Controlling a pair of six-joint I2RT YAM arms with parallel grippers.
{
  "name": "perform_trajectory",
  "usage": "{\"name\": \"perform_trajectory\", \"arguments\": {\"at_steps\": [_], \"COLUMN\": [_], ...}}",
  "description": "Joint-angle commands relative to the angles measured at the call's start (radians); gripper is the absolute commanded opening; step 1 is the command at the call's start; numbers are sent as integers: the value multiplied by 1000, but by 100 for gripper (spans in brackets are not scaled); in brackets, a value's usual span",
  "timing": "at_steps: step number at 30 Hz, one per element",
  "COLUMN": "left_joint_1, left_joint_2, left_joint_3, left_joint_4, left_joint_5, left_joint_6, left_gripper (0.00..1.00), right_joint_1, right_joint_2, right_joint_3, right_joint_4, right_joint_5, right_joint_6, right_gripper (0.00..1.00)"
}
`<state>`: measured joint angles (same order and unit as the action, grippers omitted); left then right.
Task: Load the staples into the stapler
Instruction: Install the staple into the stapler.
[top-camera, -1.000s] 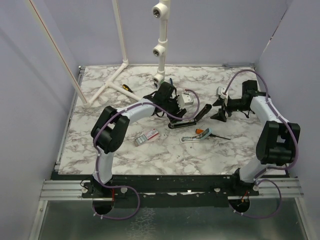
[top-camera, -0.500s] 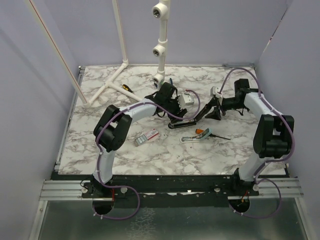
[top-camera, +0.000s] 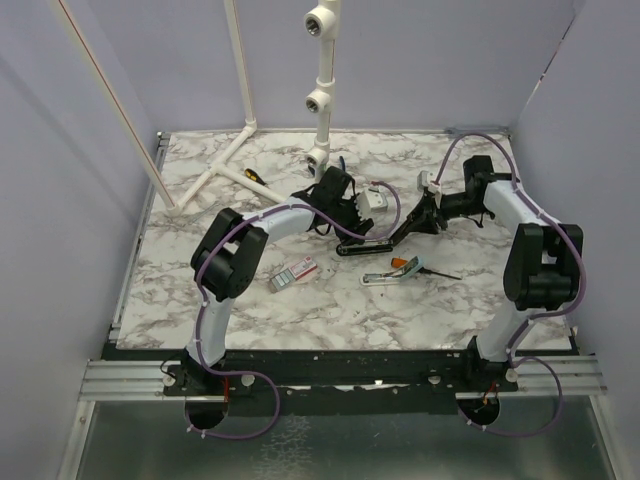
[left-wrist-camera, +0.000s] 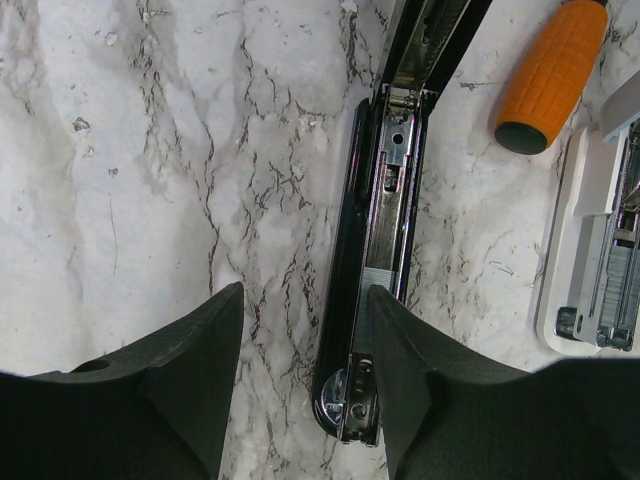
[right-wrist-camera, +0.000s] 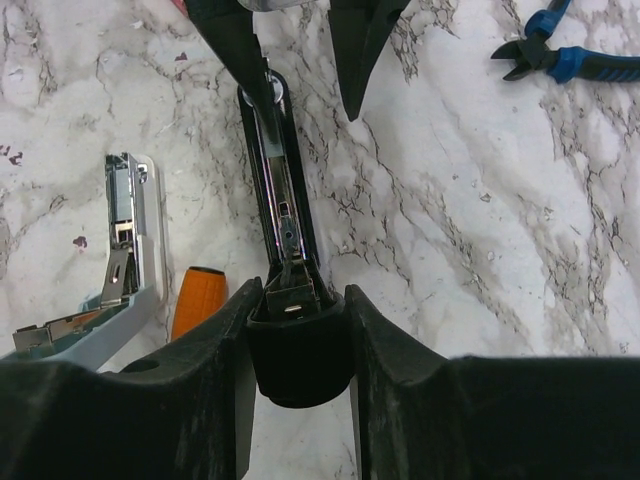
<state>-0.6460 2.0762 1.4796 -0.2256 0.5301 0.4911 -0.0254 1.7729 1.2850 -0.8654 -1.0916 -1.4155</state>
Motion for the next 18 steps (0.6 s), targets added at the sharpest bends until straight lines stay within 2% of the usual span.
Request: {"name": "perform_trajectory", "arguments": {"at_steps": [1, 9, 18], "left_joint_1": [9, 12, 17], "left_joint_2": [20, 27, 32], "left_joint_3": [27, 31, 30], "left_joint_4": [6, 6, 6], "left_joint_5": [-1, 4, 16], "left_joint_6": [13, 10, 9], "left_gripper": [54, 54, 54], "right_joint_1": [10, 24, 48], "right_joint_2": [23, 34, 34], "right_joint_3": [36, 46, 45], "right_joint_4": [-46, -61, -52], "right_joint_5": [-35, -24, -4], "right_joint_6": [-18, -22, -9], "right_gripper": [31, 20, 19]}}
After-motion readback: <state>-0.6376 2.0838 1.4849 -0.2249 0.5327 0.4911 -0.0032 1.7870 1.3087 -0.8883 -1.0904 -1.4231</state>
